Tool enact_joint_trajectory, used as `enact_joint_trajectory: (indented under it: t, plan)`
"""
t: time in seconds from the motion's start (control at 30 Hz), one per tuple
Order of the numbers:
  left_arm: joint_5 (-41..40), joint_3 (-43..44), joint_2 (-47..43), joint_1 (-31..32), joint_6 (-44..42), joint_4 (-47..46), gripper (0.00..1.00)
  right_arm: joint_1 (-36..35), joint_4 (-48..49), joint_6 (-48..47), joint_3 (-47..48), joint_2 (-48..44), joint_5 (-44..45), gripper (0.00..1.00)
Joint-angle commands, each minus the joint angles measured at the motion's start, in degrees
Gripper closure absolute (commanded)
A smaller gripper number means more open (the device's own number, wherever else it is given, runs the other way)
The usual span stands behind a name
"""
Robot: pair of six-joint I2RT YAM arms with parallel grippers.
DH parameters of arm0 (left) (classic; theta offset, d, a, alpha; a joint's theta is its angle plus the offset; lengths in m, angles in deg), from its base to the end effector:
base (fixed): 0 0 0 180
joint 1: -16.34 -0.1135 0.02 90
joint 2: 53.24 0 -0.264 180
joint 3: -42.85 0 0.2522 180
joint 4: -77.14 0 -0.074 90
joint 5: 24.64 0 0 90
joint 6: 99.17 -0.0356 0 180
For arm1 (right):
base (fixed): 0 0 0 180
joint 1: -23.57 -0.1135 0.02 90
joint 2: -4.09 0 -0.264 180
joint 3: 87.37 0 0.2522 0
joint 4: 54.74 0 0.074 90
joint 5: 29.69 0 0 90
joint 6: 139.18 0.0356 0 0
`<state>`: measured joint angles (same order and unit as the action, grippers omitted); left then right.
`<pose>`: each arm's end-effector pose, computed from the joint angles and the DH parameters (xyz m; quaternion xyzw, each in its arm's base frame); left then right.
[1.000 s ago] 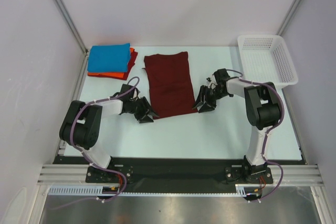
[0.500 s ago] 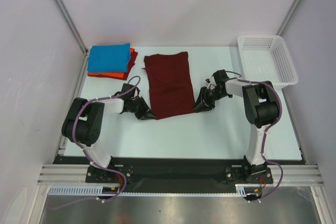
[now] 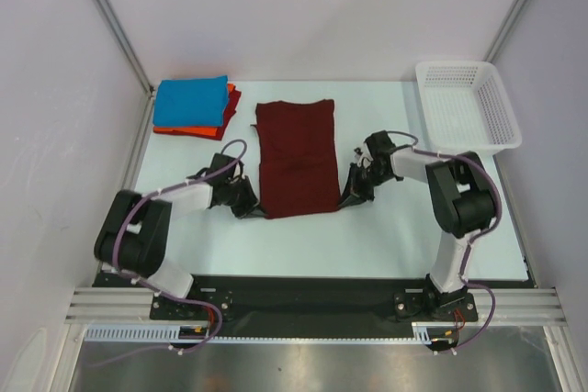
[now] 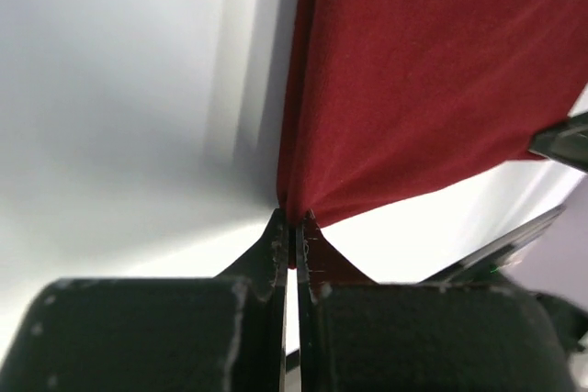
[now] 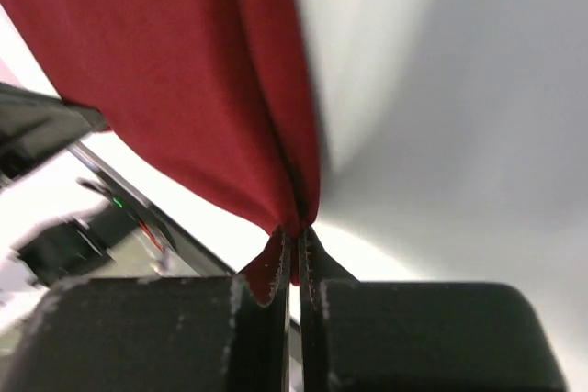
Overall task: Fold and stack the t-shirts
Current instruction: Fold the tshirt
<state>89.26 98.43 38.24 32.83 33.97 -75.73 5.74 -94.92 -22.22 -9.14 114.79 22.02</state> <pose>0.2638 -0.0931 0.1346 -0.1723 0.9369 -0.2881 0.0978 0.3326 0.1302 0.1278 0.0250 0.9349 0.3540 0.0082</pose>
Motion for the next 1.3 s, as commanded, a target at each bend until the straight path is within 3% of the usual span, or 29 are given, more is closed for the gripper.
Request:
enact_joint_trajectory:
  t: [0.0, 0.2, 0.3, 0.43, 0.63, 0.87, 1.07, 1.27]
  plan:
    - [-4.8, -5.2, -9.5, 2.7, -2.8, 7.3, 1.0, -3.3, -4.3, 0.4, -5.1, -9.3, 3.5, 1.0]
    - [-6.9, -12.2, -33.2, 5.7, 0.6, 18.3, 1.0, -6.5, -5.7, 5.1, -17.1, -25.4, 3.6, 1.0]
    - [-6.6, -11.3, -42.9, 6.2, 1.3, 25.6, 1.0, -7.6, -9.1, 6.5, -18.8, -31.0, 3.1, 1.0]
    - [-7.7, -5.5, -44.9, 6.2, -0.6, 32.2, 1.0, -7.4, -12.4, 8.2, -15.7, -36.5, 3.0, 1.0]
    - [-8.8, 11.1, -31.2, 6.0, -7.0, 31.6, 1.0, -4.6, -18.1, 5.4, 1.3, -29.8, 6.4, 1.0]
    - [-6.6, 34.4, -3.8, -2.1, -16.2, 33.2, 1.0, -0.8, -21.5, 0.6, 25.0, -10.6, 6.5, 1.0]
    - [-4.5, 56.0, 15.0, -3.2, -22.4, 37.8, 1.0, 0.2, -25.1, -1.1, 40.9, 7.7, 6.0, 1.0]
    - [-4.0, 62.2, 24.3, -3.6, -22.7, 36.7, 1.0, 0.8, -24.7, 0.6, 50.0, 16.3, 5.8, 1.0]
